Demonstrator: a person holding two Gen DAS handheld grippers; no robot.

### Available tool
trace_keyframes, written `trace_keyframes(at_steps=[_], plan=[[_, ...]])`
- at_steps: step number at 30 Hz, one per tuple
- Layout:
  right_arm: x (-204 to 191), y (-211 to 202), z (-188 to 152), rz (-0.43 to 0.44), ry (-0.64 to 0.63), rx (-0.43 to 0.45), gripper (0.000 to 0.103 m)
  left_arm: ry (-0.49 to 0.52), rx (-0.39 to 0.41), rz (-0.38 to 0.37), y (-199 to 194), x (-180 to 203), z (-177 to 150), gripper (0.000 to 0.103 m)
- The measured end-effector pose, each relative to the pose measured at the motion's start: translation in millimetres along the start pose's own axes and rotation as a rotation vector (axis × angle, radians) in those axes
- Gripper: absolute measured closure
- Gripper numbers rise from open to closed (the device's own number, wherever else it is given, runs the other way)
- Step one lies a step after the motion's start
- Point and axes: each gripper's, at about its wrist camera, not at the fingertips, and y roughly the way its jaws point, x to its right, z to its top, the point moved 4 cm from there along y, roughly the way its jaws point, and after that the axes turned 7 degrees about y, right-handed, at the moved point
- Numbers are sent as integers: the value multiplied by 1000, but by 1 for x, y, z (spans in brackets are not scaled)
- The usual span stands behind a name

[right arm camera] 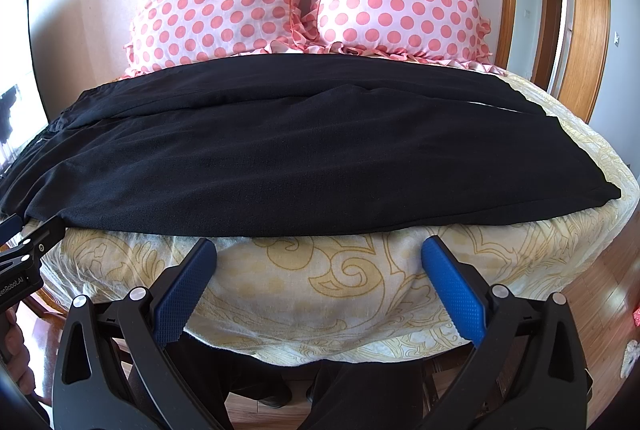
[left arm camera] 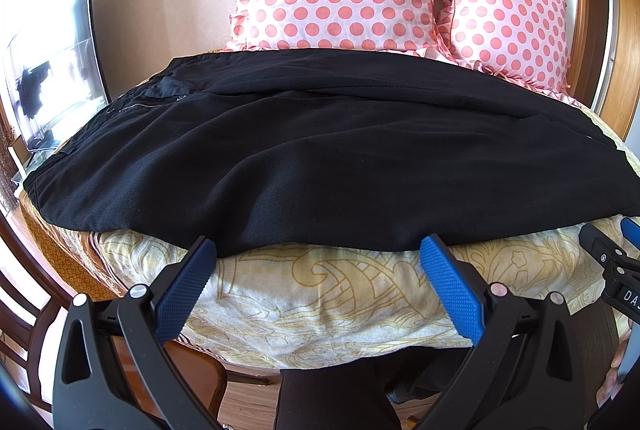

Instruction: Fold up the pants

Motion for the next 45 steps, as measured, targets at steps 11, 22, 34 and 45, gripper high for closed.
trace_keyframes(at_steps=[11,22,34,45], plan=[[0,0,0,0,0,0,1,0,0,0,0,0,0,2],[0,0,0,0,0,0,1,0,0,0,0,0,0,2],[1,1,-5,11,-9,7,1,3,-7,-1,0,0,0,2],[78,-26,68,214,160,-3,1,136,63,-107,-36,3,34,2]])
